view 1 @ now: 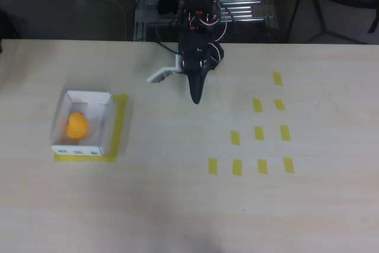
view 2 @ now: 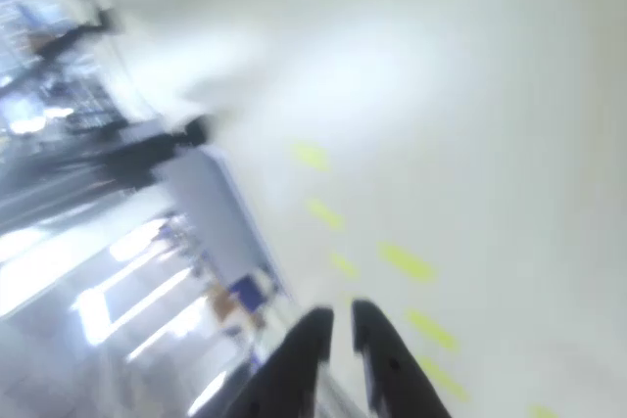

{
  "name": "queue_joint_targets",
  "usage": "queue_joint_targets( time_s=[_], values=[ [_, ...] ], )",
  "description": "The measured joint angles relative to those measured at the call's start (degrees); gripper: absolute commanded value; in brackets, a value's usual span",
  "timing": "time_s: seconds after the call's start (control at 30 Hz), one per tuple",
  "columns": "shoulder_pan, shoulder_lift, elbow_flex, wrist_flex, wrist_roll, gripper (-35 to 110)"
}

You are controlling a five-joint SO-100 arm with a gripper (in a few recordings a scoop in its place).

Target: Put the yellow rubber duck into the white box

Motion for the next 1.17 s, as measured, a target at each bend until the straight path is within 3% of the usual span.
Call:
queue_joint_targets(
  time_s=[1.17],
  values=[
    [-0.70,0.00,4.57,0.79,1.14,0]
  ],
)
